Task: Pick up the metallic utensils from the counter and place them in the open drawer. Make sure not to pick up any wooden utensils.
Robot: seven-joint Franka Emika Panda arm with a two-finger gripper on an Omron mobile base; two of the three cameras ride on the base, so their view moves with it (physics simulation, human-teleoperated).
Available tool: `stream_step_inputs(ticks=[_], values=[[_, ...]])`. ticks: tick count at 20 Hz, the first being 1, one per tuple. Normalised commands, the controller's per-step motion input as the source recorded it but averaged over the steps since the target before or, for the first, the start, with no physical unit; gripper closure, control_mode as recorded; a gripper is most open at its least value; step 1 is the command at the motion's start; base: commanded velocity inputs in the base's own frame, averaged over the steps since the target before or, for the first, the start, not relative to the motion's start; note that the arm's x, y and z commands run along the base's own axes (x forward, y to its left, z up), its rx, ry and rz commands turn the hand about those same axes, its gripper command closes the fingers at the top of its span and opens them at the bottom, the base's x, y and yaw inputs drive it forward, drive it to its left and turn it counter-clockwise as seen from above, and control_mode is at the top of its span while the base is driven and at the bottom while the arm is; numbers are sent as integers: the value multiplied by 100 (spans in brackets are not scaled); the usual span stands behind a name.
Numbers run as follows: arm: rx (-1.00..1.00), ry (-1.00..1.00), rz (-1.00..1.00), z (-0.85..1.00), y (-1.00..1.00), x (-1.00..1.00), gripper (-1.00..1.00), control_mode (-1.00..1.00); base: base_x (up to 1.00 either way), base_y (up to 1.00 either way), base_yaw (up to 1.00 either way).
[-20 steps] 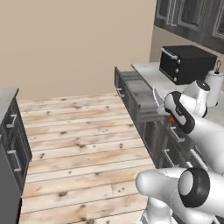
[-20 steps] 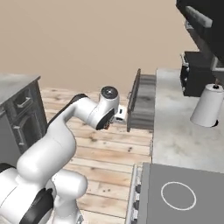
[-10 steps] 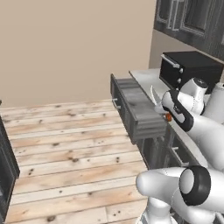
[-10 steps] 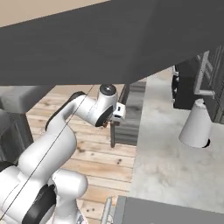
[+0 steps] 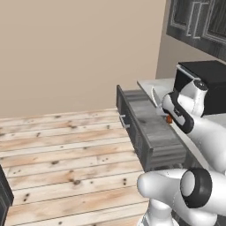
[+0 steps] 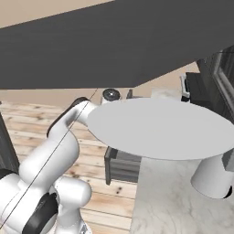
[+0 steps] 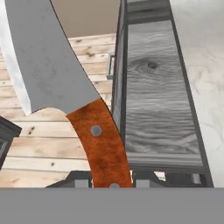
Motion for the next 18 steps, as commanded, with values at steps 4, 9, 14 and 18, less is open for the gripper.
stream_step_inputs(ticks=[4,9,14,18], values=[[0,0,0,0,0,0,100,100,0,-12,0],[1,9,-3,-8,-37,36,100,-100,0,-12,-1],[0,28,-1,-35,-20,100,100,-100,0,0,0],[-1,16,0,-51,-20,87,100,-100,0,0,0]])
